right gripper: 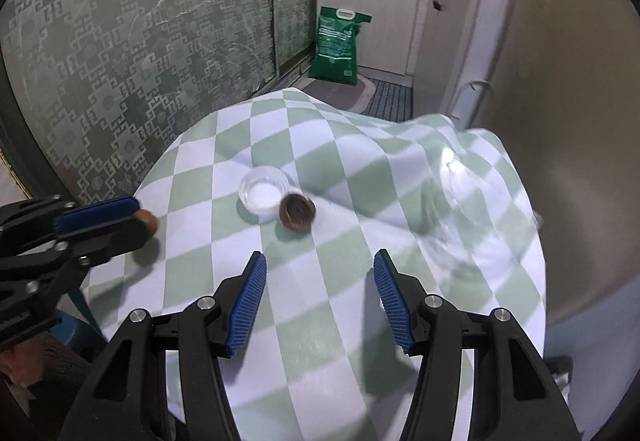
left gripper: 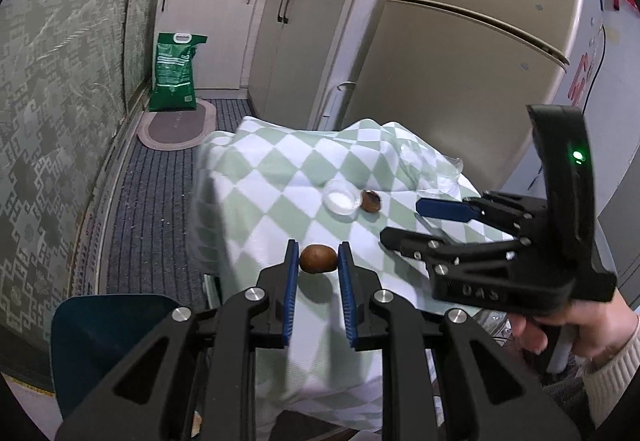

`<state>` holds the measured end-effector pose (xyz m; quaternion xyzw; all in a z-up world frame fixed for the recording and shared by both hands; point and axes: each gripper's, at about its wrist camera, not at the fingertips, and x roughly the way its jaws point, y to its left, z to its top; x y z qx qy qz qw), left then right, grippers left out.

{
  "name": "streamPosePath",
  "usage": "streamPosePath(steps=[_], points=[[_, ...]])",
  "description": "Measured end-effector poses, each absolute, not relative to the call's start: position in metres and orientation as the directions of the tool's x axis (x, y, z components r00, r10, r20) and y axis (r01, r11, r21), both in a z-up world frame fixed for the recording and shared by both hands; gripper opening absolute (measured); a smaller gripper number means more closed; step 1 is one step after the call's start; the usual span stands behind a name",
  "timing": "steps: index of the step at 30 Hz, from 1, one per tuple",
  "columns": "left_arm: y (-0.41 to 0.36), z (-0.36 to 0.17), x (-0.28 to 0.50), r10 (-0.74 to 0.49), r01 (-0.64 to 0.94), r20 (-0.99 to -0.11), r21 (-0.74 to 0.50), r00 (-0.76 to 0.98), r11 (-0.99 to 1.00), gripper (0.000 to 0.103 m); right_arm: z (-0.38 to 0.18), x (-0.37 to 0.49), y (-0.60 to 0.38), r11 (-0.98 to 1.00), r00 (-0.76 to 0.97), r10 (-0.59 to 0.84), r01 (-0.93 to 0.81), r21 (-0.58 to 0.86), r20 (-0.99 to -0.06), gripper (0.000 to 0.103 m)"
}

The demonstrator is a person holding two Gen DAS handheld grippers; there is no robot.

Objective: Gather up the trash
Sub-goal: 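Grasp the brown lychee with the left tool while the right tool grasps the lychee shell, then carry the lychee and shell to the teal bin and open both tools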

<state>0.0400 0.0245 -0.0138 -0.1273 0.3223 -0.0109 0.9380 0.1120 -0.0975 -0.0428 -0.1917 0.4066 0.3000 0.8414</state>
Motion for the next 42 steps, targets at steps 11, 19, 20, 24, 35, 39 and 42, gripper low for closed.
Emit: streamPosePath(steps=[11, 19, 20, 24, 35, 39, 42], points=[[0.049, -0.014, 0.019, -0.08, -0.087, -0.602, -0.242, 0.795, 0.966, 0.021, -0.046, 0.124, -0.072, 0.733, 0.477, 0.377, -0.678, -0.059, -0.794, 0.038], [0.064, -0.011, 0.004, -0.063, -0.101, -0.587, -0.242, 0.807, 0.965, 0.021, -0.041, 0.113, -0.066, 0.736, 0.5, 0.342, -0.669, -0.104, -0.796, 0.02], [0.067, -0.012, 0.002, -0.058, -0.107, -0.591, -0.239, 0.805, 0.965, 0.021, -0.04, 0.111, -0.067, 0.738, 0.5, 0.344, -0.667, -0.1, -0.795, 0.02], [0.08, -0.015, -0.007, -0.038, -0.133, -0.597, -0.24, 0.801, 0.962, 0.021, -0.029, 0.098, -0.066, 0.735, 0.499, 0.366, -0.672, -0.085, -0.785, 0.02], [0.12, -0.019, -0.035, 0.029, -0.217, -0.606, -0.24, 0.795, 0.946, 0.021, -0.011, 0.06, -0.016, 0.645, 0.436, 0.466, -0.763, -0.042, -0.769, 0.02], [0.133, -0.021, -0.043, 0.05, -0.245, -0.616, -0.236, 0.786, 0.94, 0.021, -0.013, 0.048, 0.006, 0.608, 0.399, 0.491, -0.793, -0.023, -0.774, 0.02], [0.143, -0.023, -0.05, 0.064, -0.267, -0.625, -0.236, 0.778, 0.934, 0.021, -0.018, 0.04, 0.022, 0.585, 0.37, 0.5, -0.811, -0.009, -0.783, 0.02]])
